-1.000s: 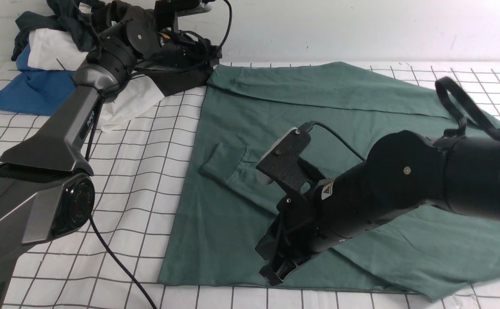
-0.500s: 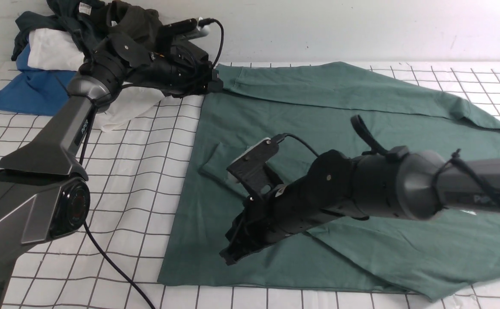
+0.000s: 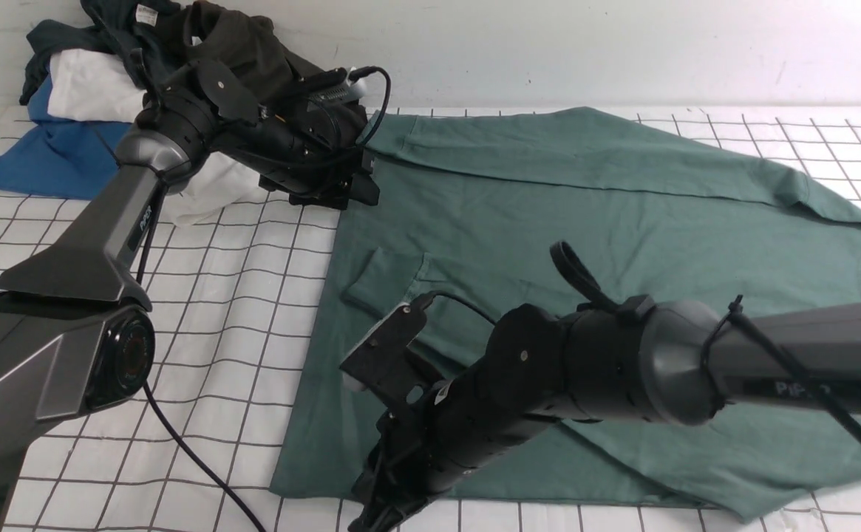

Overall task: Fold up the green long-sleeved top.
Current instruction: Use the left arm to clamp the cuff farthest from it

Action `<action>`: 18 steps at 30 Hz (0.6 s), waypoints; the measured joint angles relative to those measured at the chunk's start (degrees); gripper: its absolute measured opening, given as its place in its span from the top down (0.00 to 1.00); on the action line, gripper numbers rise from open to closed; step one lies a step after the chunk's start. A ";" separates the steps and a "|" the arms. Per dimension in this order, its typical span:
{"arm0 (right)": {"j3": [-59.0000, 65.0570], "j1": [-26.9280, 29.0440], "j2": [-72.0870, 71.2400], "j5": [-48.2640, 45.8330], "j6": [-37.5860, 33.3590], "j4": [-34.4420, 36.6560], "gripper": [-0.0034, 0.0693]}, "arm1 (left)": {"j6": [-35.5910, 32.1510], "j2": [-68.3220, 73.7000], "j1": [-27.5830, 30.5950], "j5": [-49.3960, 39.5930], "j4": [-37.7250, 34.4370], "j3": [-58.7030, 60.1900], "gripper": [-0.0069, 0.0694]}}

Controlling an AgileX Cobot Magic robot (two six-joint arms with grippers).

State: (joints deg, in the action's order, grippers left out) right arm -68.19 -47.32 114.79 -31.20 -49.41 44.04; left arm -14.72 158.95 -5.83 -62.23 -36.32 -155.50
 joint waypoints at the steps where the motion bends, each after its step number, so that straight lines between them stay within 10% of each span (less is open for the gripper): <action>1: 0.01 -1.29 -0.34 0.22 0.74 -1.43 0.96 | 0.30 0.00 0.00 1.64 0.25 0.00 0.44; 18: 1.97 -3.93 -15.29 -4.87 3.73 -10.84 0.96 | 0.18 0.10 -0.18 19.85 1.58 0.00 0.44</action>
State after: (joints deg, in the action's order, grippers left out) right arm -66.22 -51.25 99.50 -36.08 -45.68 33.20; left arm -14.53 159.05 -6.01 -42.38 -34.73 -155.50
